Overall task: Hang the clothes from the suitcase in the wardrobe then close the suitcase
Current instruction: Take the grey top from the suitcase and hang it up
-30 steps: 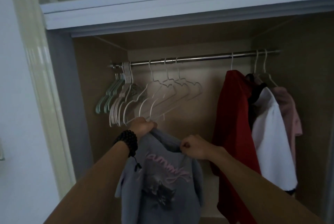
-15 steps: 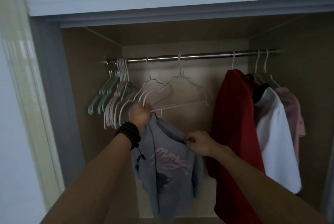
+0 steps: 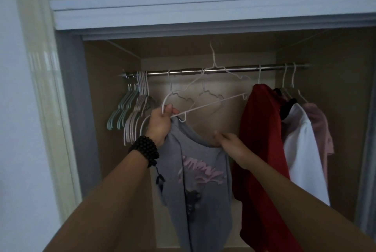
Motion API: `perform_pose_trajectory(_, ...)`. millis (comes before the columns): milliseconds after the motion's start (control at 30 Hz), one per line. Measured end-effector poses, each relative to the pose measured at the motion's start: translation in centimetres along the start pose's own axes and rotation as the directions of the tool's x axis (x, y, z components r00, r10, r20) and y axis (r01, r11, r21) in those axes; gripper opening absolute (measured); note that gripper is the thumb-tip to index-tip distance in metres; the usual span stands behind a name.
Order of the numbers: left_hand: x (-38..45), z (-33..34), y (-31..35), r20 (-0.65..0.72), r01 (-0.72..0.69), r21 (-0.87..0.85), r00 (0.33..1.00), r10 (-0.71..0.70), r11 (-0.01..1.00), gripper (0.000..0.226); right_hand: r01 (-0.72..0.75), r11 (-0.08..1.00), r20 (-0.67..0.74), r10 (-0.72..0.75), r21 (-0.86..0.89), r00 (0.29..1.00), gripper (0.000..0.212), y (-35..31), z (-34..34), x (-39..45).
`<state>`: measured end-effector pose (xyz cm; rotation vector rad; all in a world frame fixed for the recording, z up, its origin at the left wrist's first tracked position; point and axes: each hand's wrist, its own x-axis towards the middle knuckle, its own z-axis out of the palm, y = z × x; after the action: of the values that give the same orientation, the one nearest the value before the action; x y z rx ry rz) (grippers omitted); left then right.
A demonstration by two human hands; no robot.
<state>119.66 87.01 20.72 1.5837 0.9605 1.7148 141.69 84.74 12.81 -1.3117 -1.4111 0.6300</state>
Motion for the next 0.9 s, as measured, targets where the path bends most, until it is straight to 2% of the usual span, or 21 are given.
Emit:
perform_pose_trajectory(67, -1.3, -1.4, -0.8, 0.016, 0.005, -0.02, 1.0, -0.005, 1.0, 0.039, -0.018, 0.993, -0.014, 0.02, 0.121, 1.0, 0.062, -0.7, -0.3, -0.5)
perform_pose_trajectory(233, -3.5, -6.0, -3.0, 0.143, 0.095, -0.017, 0.985, -0.091, 0.995, 0.042, -0.064, 0.93, -0.004, 0.07, 0.363, 0.998, 0.057, -3.1, 0.9, -1.4)
perform_pose_trajectory(400, -5.2, -9.5, -2.6, 0.238, 0.065, 0.099, 0.967, -0.087, 0.993, 0.039, -0.112, 0.773, -0.02, 0.159, 0.624, 0.987, 0.047, -4.6, 3.0, -2.0)
perform_pose_trajectory(533, -5.8, -12.0, -2.3, 0.303, 0.029, 0.229, 0.948, -0.1, 0.973, 0.026, -0.095, 0.784, -0.041, 0.152, 0.614, 0.988, 0.04, -4.2, 4.0, -2.7)
perform_pose_trajectory(667, -5.2, -12.3, -2.5, 0.325, 0.06, 0.313, 0.931, -0.166, 0.948, 0.007, 0.025, 0.822, -0.149, 0.072, 0.569, 0.986, 0.036, -4.1, 4.0, -3.0)
perform_pose_trajectory(767, -4.8, -10.9, -2.4, 0.333, 0.062, 0.358, 0.924, -0.189, 0.932, 0.015, 0.061, 0.868, -0.203, 0.046, 0.493, 0.978, 0.039, -3.6, 2.8, -3.3)
perform_pose_trajectory(900, -4.4, -8.0, -1.8, 0.377, 0.068, 0.354, 0.902, -0.209, 0.933, 0.014, 0.089, 0.957, -0.172, -0.042, 0.275, 0.984, 0.047, -2.2, 0.6, -4.5)
